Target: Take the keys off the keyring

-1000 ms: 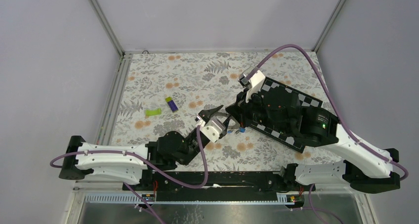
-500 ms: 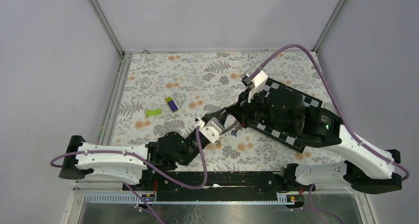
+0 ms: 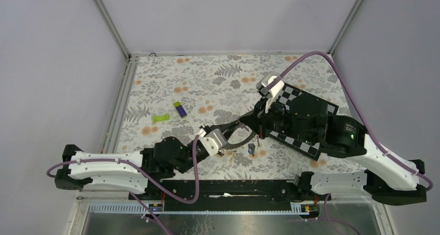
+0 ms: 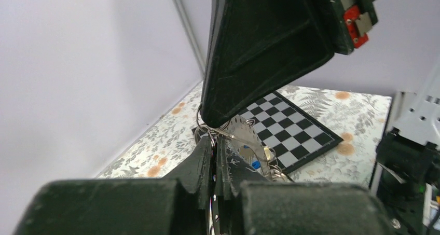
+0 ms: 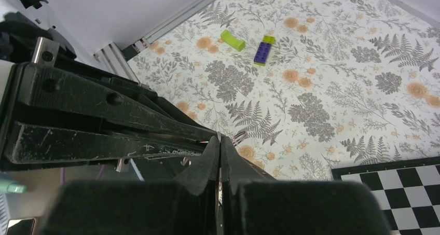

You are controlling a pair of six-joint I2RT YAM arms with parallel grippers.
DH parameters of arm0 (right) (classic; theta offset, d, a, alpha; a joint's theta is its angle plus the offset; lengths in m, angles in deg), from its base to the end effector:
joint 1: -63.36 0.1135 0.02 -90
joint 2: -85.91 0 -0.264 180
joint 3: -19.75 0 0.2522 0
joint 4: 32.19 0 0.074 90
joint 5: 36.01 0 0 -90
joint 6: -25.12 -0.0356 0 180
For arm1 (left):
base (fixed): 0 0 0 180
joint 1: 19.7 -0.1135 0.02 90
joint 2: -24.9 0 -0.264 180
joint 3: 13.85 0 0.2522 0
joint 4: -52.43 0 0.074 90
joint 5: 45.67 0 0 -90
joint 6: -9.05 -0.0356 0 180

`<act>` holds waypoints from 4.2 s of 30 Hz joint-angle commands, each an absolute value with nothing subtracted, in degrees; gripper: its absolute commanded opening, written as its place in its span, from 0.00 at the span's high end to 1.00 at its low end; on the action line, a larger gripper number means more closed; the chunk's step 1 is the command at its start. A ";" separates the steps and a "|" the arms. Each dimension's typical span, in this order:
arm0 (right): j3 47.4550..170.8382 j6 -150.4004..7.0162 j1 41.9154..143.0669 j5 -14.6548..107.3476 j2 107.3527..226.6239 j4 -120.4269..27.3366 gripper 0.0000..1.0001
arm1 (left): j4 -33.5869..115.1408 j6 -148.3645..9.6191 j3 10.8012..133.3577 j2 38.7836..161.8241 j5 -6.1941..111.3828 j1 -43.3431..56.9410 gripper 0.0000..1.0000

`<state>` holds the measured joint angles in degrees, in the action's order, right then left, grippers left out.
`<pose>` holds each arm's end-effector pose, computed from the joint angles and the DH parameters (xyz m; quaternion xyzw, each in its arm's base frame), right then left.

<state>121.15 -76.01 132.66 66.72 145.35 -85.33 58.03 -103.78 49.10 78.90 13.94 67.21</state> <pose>0.0710 0.1656 0.4884 -0.3118 0.7052 0.3420 0.5371 0.0296 -0.2140 0.3926 0.3636 0.5093 -0.2690 0.7321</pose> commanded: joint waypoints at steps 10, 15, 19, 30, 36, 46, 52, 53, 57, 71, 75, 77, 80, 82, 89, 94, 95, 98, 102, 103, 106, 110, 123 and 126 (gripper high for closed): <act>117.03 -72.14 132.53 61.95 136.30 -79.53 1.00 | 42.22 -101.87 55.25 73.87 26.04 66.96 1.00; 112.49 -71.80 132.49 54.96 131.62 -75.28 1.00 | 42.06 -101.87 54.36 71.52 28.94 66.96 1.00; 108.29 -71.65 132.49 49.45 127.84 -71.20 1.00 | 41.91 -104.65 52.91 68.66 33.71 66.96 1.00; 100.92 -71.72 132.56 39.21 122.80 -64.72 1.00 | 39.68 -110.29 51.42 63.47 42.02 66.96 1.00; 100.04 -73.02 132.47 38.18 123.17 -63.59 1.00 | 39.72 -110.98 51.24 63.72 43.27 66.96 1.00; 95.85 -83.64 132.53 43.72 123.10 -58.30 1.00 | 40.88 -112.00 50.75 63.96 43.88 66.96 1.00; 93.22 -87.06 132.50 45.20 122.92 -57.34 1.00 | 41.28 -112.49 50.80 64.54 44.07 66.96 1.00; 92.81 -87.03 132.49 45.42 122.58 -56.77 1.00 | 41.28 -112.50 50.81 64.68 44.07 66.96 1.00; 91.39 -86.85 132.50 44.25 121.17 -54.32 1.00 | 41.22 -112.34 50.72 64.84 44.07 66.96 1.00; 90.43 -84.66 132.47 33.10 122.39 -48.91 1.00 | 40.76 -111.15 50.47 66.15 43.13 66.96 1.00; 90.85 -84.35 132.46 31.51 123.94 -50.02 1.00 | 40.87 -110.94 50.61 66.30 43.10 66.96 1.00; 90.92 -84.06 132.47 31.32 124.59 -50.28 1.00 | 40.95 -110.92 50.61 66.53 43.10 66.96 1.00; 91.17 -83.70 132.52 30.80 125.45 -50.31 1.00 | 40.96 -110.72 50.67 66.85 43.10 66.95 1.00; 91.32 -83.58 132.53 30.49 125.91 -50.28 1.00 | 41.04 -110.70 50.64 66.95 43.10 66.96 1.00; 91.63 -82.56 132.45 31.33 126.41 -50.82 1.00 | 41.30 -110.87 50.54 67.09 43.18 66.96 1.00; 92.66 -80.91 132.52 36.51 124.48 -53.08 1.00 | 41.48 -110.67 50.21 66.57 43.39 66.96 1.00; 92.68 -80.63 132.49 37.52 124.06 -53.18 1.00 | 41.47 -110.66 50.03 66.49 43.56 66.96 1.00; 92.75 -80.44 132.46 39.88 123.37 -53.56 1.00 | 41.52 -110.36 49.68 66.16 44.02 66.96 1.00; 92.93 -80.40 132.50 40.80 123.43 -53.38 1.00 | 41.53 -110.13 49.40 66.12 44.07 66.96 1.00; 92.93 -80.50 132.46 40.76 123.51 -53.09 1.00 | 41.47 -110.03 49.41 66.12 44.07 66.96 1.00; 92.84 -80.59 132.46 40.77 123.68 -52.78 1.00 | 41.52 -109.71 49.18 65.91 44.07 66.96 0.94; 92.84 -80.77 132.45 40.71 123.74 -52.52 1.00 | 41.45 -109.16 48.88 65.85 44.07 66.96 0.78; 93.07 -80.90 132.50 41.08 123.39 -52.97 1.00 | 41.58 -108.27 48.43 65.64 44.07 66.96 0.71; 92.97 -80.88 132.48 41.37 123.24 -52.97 1.00 | 41.83 -107.86 48.51 65.83 44.07 66.96 0.71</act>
<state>89.94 -81.19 132.27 39.97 124.12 -56.52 38.38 -109.18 48.88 66.22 45.00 67.17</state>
